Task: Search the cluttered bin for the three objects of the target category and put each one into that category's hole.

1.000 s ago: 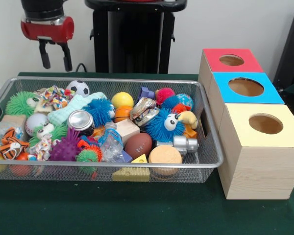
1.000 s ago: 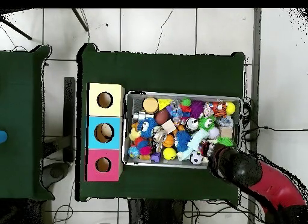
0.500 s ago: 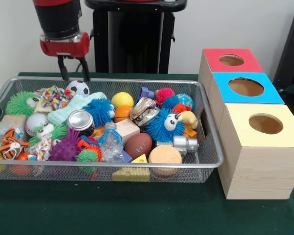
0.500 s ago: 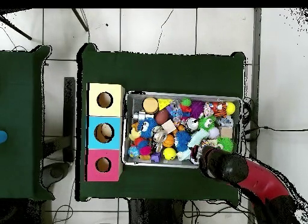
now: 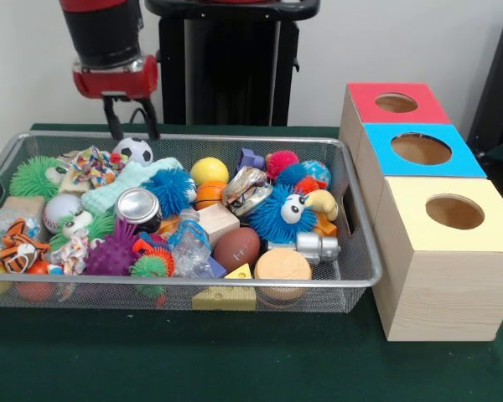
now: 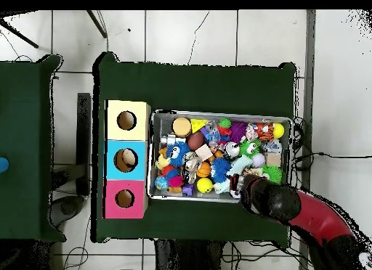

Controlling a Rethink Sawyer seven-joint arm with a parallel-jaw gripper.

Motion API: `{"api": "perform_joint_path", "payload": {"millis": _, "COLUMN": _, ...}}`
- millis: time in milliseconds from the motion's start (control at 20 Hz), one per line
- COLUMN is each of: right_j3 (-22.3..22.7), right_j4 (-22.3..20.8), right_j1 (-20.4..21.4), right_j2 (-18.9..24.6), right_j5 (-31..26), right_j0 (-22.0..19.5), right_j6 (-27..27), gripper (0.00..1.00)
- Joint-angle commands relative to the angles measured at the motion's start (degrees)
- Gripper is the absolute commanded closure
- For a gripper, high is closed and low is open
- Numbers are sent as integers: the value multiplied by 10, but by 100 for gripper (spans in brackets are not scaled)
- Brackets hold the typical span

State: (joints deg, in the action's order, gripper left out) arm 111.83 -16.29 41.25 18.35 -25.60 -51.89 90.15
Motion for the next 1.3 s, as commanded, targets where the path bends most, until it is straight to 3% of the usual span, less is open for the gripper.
{"api": "perform_joint_path", "payload": {"millis": 50, "right_j3": -24, "right_j4": -21, "right_j1": 67, "right_j2": 47, "right_j5": -63, "right_j0": -27, "right_j6": -62, "gripper": 0}}
{"api": "perform_joint_path", "payload": {"millis": 350, "right_j3": -34, "right_j4": -18, "right_j1": 144, "right_j2": 58, "right_j5": -93, "right_j0": -37, "right_j6": -87, "gripper": 0}}
{"api": "perform_joint_path", "payload": {"millis": 450, "right_j3": -33, "right_j4": -28, "right_j1": 137, "right_j2": 58, "right_j5": -77, "right_j0": -35, "right_j6": -75, "gripper": 0}}
{"api": "perform_joint_path", "payload": {"millis": 700, "right_j3": -5, "right_j4": -63, "right_j1": 100, "right_j2": 28, "right_j5": 28, "right_j0": -6, "right_j6": 2, "gripper": 0}}
{"api": "perform_joint_path", "payload": {"millis": 1000, "right_j3": -1, "right_j4": -97, "right_j1": 115, "right_j2": -9, "right_j5": 59, "right_j0": 40, "right_j6": 40, "gripper": 0}}
{"api": "perform_joint_path", "payload": {"millis": 1300, "right_j3": -32, "right_j4": -103, "right_j1": 88, "right_j2": -23, "right_j5": 26, "right_j0": 68, "right_j6": 36, "gripper": 0}}
